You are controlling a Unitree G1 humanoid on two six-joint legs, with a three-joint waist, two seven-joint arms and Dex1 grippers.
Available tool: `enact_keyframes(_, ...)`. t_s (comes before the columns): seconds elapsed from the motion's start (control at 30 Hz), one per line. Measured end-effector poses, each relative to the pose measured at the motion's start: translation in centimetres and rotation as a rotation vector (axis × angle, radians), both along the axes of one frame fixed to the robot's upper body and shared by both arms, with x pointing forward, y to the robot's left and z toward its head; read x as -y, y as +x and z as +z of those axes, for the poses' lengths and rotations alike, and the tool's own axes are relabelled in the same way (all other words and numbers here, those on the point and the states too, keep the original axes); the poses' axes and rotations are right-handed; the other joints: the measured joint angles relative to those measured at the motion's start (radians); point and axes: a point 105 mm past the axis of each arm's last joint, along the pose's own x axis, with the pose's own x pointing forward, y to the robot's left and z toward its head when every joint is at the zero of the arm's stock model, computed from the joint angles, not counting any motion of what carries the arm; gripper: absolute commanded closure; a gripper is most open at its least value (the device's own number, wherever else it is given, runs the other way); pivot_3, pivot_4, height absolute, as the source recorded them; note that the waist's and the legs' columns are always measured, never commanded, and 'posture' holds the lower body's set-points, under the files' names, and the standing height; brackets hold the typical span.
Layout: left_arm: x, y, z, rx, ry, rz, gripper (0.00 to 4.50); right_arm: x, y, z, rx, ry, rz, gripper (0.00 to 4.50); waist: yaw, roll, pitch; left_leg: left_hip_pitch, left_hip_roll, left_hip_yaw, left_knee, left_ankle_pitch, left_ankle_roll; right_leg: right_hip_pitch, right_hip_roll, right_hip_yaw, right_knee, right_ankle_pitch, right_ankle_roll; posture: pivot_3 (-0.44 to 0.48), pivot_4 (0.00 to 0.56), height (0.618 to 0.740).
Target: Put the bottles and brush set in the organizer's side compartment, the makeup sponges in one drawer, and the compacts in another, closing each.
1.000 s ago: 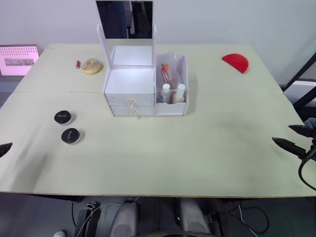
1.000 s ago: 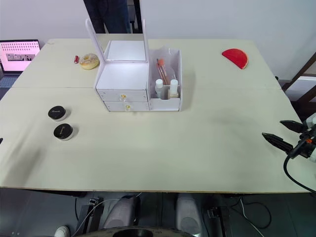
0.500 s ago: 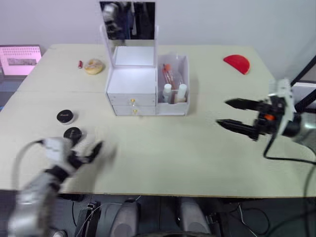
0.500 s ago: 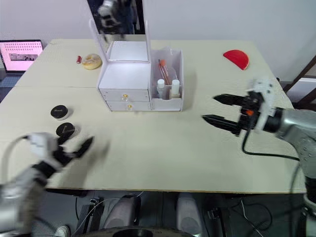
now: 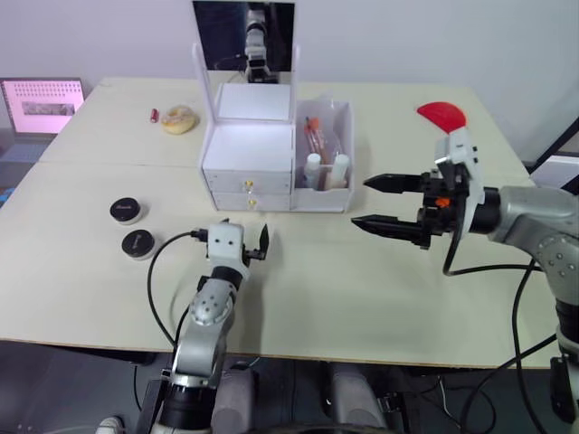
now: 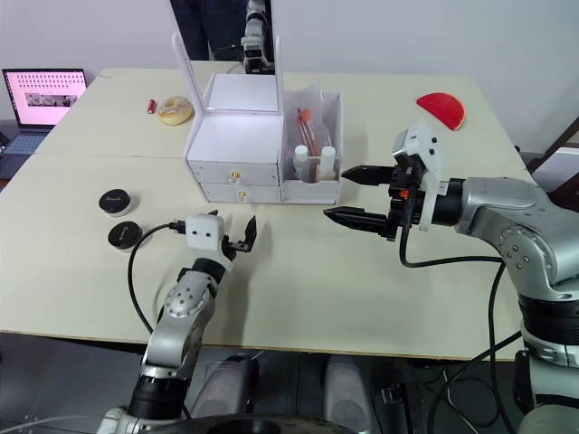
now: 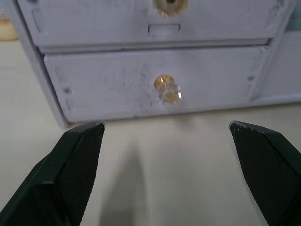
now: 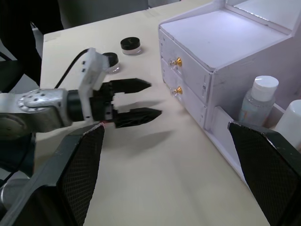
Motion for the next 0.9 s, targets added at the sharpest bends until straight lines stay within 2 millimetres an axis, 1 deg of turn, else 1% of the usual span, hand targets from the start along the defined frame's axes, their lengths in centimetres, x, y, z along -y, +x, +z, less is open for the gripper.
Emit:
enact_keyframes(0.1, 0.4, 1.0, 0.2, 0.019, 0.004, -0.001, 0.04, -0.1, -0.2, -0.2, -0.004, -0.006, -0.004, 0.00, 0.000, 0.000, 0.000, -0.001, 0.000, 0.000, 0.000, 0.000, 0.000, 0.000, 0.000, 0.000, 0.000, 0.000, 0.000, 0.000, 0.150, 0.739)
enact_keyframes(0.23, 0.7, 1.3, -0.1, 0.016, 0.004, -0.007, 0.04, 0.1, -0.2, -0.3, -0.001, -0.003, -0.022, 0.00, 0.000, 0.000, 0.000, 0.000, 0.000, 0.000, -0.001, 0.000, 0.000, 0.000, 0.000, 0.000, 0.000, 0.000, 0.000, 0.000, 0.150, 0.739)
enact_keyframes(0.37, 0.7, 1.4, -0.2, 0.020, 0.002, -0.009, 0.04, -0.1, -0.3, -0.3, 0.004, 0.007, -0.019, 0.00, 0.000, 0.000, 0.000, 0.000, 0.000, 0.000, 0.000, 0.000, 0.000, 0.000, 0.000, 0.000, 0.000, 0.000, 0.000, 0.000, 0.150, 0.739)
enact_keyframes(0.43, 0.7, 1.6, 0.0, 0.028, -0.003, -0.010, 0.55, 0.0, -0.3, -0.3, 0.003, 0.011, -0.025, 0.00, 0.001, 0.000, 0.000, 0.000, 0.000, 0.000, 0.000, 0.000, 0.000, 0.000, 0.000, 0.000, 0.000, -0.001, 0.002, 0.000, 0.150, 0.739)
enact_keyframes(0.47, 0.8, 1.6, 0.0, 0.033, -0.004, -0.010, 0.87, 0.0, -0.3, -0.3, 0.002, 0.011, -0.028, 0.00, 0.001, 0.000, 0.000, 0.000, 0.000, 0.000, 0.000, 0.000, 0.000, 0.000, 0.000, 0.000, 0.000, -0.001, 0.003, 0.000, 0.150, 0.739)
enact_keyframes(0.5, 0.8, 1.6, 0.0, 0.035, -0.005, -0.012, 1.29, 0.0, -0.4, -0.4, 0.000, 0.011, -0.030, 0.00, 0.001, 0.000, 0.000, 0.000, 0.000, 0.000, 0.000, 0.000, 0.000, 0.000, 0.000, 0.000, 0.000, -0.001, 0.003, 0.000, 0.150, 0.739)
enact_keyframes(0.67, 0.8, 1.7, -0.3, 0.027, -0.010, -0.014, 3.97, 0.0, -0.5, -0.3, 0.009, 0.009, -0.031, 0.00, 0.000, 0.000, 0.000, 0.000, 0.000, 0.000, -0.001, 0.000, 0.000, 0.000, 0.000, 0.000, 0.000, -0.001, 0.002, 0.000, 0.150, 0.739)
enact_keyframes(0.7, 0.9, 1.7, -0.3, 0.025, -0.013, -0.016, 4.22, 0.0, -0.5, -0.3, 0.010, 0.010, -0.032, 0.00, 0.000, 0.000, 0.000, -0.001, 0.000, 0.000, -0.001, 0.000, 0.000, 0.000, 0.000, 0.000, 0.000, -0.001, 0.002, 0.000, 0.150, 0.739)
enact_keyframes(0.9, 0.9, 1.7, -0.3, 0.028, -0.016, -0.019, 4.21, 0.1, -0.5, -0.3, 0.011, 0.011, -0.039, 0.00, 0.000, 0.000, 0.000, -0.001, 0.000, 0.000, -0.001, 0.000, 0.000, 0.000, 0.000, 0.000, 0.000, -0.001, 0.003, 0.000, 0.150, 0.739)
